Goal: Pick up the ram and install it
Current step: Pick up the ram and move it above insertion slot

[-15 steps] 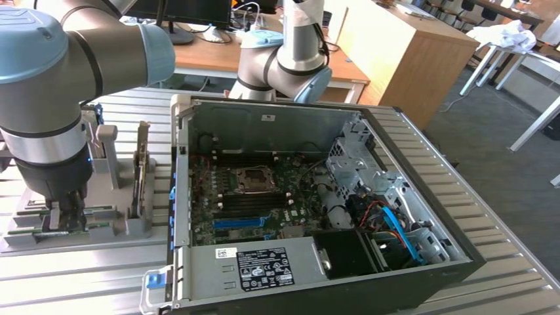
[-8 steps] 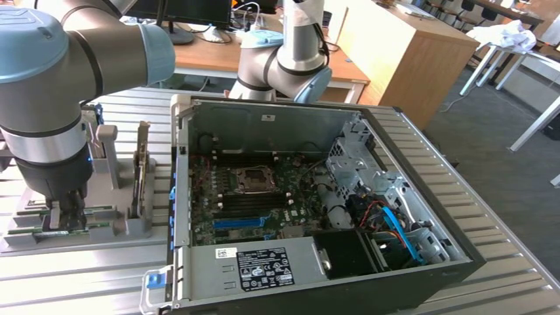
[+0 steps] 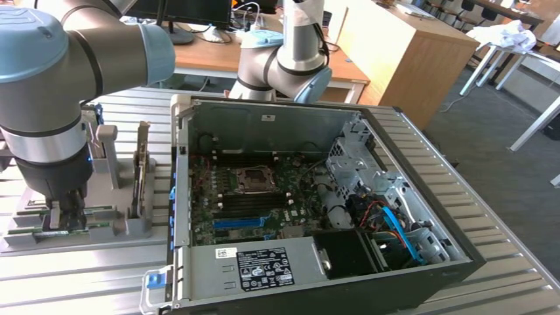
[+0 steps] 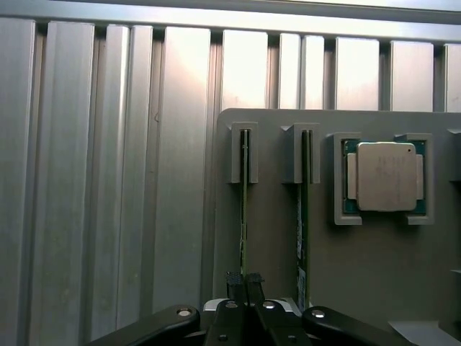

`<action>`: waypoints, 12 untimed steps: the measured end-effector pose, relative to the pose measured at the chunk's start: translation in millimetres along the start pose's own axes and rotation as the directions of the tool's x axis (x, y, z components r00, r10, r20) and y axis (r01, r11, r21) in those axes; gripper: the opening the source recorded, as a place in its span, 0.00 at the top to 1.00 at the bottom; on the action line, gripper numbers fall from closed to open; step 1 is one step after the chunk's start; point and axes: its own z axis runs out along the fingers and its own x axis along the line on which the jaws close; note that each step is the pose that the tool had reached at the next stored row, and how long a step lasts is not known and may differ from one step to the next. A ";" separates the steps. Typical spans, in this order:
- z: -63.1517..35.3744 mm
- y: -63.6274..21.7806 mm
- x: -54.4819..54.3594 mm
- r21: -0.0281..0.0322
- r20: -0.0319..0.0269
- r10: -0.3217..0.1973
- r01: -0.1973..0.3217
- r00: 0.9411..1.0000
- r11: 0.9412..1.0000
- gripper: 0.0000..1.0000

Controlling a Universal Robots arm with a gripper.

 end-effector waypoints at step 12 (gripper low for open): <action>-12.6 0.0 -0.3 0.000 0.000 0.000 0.000 1.000 1.000 0.89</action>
